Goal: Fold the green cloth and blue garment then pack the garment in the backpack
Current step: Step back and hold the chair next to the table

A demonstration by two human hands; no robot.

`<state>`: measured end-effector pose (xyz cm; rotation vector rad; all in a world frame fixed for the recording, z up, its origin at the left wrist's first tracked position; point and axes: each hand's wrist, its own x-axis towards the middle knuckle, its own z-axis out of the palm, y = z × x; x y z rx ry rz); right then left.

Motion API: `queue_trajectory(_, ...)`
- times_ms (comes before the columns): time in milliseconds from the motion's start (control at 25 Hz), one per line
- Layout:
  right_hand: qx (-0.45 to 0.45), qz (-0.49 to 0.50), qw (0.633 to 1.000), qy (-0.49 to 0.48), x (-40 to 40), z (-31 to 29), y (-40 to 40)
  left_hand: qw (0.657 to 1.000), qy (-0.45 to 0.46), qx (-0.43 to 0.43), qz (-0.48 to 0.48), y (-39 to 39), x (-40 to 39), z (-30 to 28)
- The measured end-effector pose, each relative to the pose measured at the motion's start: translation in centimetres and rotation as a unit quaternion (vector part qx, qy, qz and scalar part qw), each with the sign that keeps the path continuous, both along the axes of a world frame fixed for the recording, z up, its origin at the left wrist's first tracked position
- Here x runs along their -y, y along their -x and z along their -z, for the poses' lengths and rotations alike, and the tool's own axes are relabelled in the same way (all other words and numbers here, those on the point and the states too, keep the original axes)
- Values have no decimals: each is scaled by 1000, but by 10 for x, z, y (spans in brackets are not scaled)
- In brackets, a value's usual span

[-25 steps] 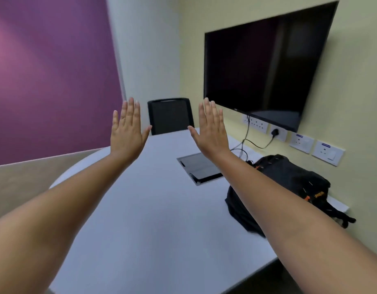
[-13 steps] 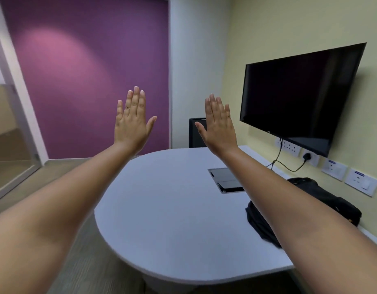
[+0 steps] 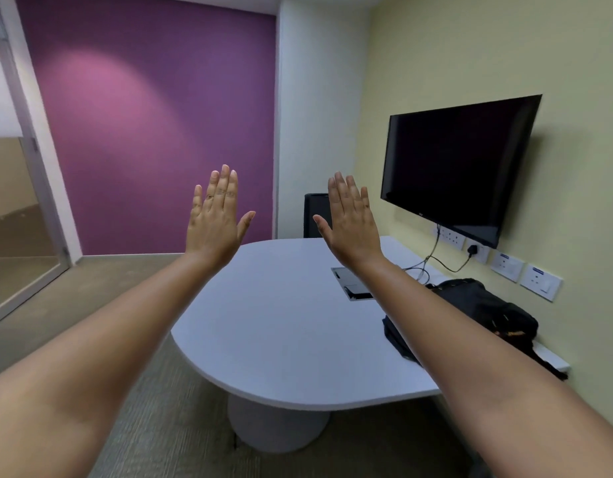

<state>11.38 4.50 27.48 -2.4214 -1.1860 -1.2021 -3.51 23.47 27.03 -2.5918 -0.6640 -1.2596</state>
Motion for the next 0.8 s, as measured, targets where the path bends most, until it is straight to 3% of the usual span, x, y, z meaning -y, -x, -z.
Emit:
queue_trajectory(400, -75, 130, 988, 24, 116, 51, 115, 984, 3, -76, 162, 55, 96, 44)
queue_trajectory(680, -180, 301, 934, 67, 256, 95, 157, 954, 1, -117, 275, 57, 189, 61)
queue_trajectory(800, -236, 341, 909, 36, 306, 111, 168, 938, -4, -124, 324, 52, 229, 70)
